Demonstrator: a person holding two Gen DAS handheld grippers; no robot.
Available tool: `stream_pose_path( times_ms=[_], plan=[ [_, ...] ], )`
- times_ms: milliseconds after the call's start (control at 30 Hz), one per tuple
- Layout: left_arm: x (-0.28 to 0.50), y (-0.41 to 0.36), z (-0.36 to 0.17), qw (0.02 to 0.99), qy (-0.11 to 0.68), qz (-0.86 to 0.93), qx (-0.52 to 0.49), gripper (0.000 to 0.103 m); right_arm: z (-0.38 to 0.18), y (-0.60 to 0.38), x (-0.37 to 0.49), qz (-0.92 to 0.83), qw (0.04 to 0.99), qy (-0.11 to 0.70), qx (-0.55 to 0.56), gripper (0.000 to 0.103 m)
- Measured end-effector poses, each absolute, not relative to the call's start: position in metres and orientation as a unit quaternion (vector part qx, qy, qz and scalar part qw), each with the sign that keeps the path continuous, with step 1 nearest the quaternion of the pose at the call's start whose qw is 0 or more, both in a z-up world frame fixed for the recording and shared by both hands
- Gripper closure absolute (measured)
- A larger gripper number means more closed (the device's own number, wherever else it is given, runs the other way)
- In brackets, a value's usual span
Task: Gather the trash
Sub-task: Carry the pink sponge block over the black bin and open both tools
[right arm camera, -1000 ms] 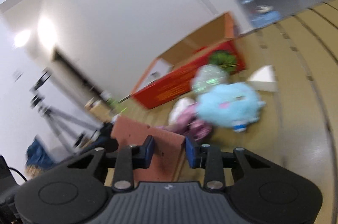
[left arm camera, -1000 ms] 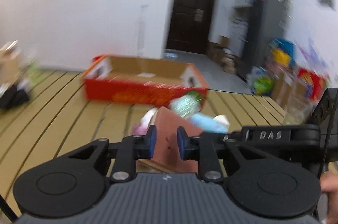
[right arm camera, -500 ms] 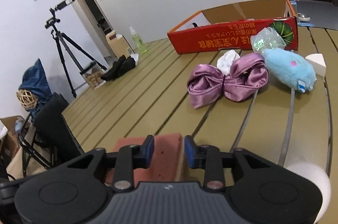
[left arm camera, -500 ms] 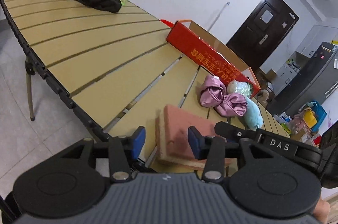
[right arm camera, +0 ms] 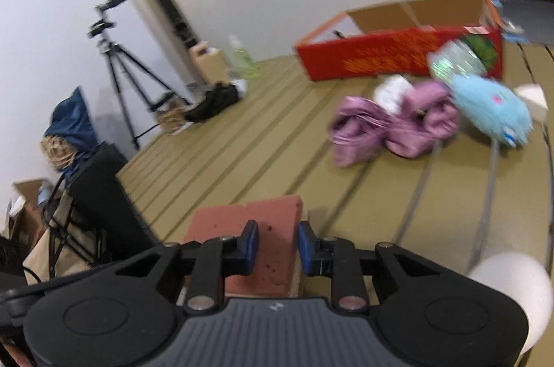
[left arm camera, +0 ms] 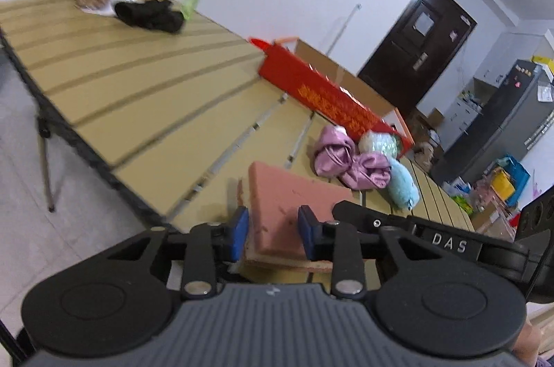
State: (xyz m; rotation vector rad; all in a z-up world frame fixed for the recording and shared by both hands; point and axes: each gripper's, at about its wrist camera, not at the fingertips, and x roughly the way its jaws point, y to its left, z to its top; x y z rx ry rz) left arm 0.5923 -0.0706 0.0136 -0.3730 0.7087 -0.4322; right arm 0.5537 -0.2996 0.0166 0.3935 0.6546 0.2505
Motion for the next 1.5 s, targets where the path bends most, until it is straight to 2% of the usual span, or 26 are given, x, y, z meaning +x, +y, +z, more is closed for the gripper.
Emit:
stream_pose_path(
  times_ms=[200, 433, 567, 767, 833, 867, 900, 967, 1067, 1200, 1500],
  plan=[
    [0.552, -0.007, 0.011, 0.907, 0.345, -0.157, -0.184, 0.072, 0.014, -0.228, 0.542, 0.189, 0.908, 0.346, 0.138, 0.079],
    [0.527, 0.066, -0.033, 0.886, 0.397, -0.103, -0.218, 0.072, -0.03, -0.151, 0.537, 0.24, 0.867, 0.427, 0.085, 0.079],
    [0.527, 0.087, -0.069, 0.86, 0.441, -0.093, -0.239, 0.072, -0.068, -0.134, 0.541, 0.244, 0.835, 0.485, 0.09, 0.079],
    [0.538, 0.077, -0.104, 0.843, 0.494, -0.083, -0.197, 0.072, -0.113, -0.124, 0.549, 0.215, 0.812, 0.537, 0.084, 0.078],
    [0.546, 0.071, -0.119, 0.833, 0.513, -0.076, -0.191, 0.064, -0.129, -0.124, 0.556, 0.204, 0.805, 0.55, 0.087, 0.076],
    [0.547, 0.069, -0.125, 0.832, 0.518, -0.074, -0.182, 0.052, -0.135, -0.124, 0.56, 0.198, 0.803, 0.555, 0.089, 0.075],
    [0.549, 0.065, -0.132, 0.834, 0.522, -0.072, -0.162, 0.05, -0.143, -0.124, 0.562, 0.192, 0.8, 0.562, 0.091, 0.071],
    [0.551, 0.058, -0.145, 0.838, 0.53, -0.057, -0.114, 0.049, -0.157, -0.123, 0.563, 0.184, 0.794, 0.573, 0.083, 0.065],
    [0.551, 0.056, -0.164, 0.823, 0.562, -0.04, -0.076, 0.046, -0.167, -0.122, 0.563, 0.18, 0.783, 0.591, 0.071, 0.065],
    [0.543, 0.059, -0.168, 0.821, 0.567, -0.04, -0.052, 0.033, -0.173, -0.122, 0.56, 0.186, 0.771, 0.608, 0.039, 0.052],
    [0.538, 0.057, -0.163, 0.82, 0.571, -0.039, -0.013, 0.026, -0.172, -0.116, 0.554, 0.202, 0.759, 0.619, 0.01, 0.048]
  ],
)
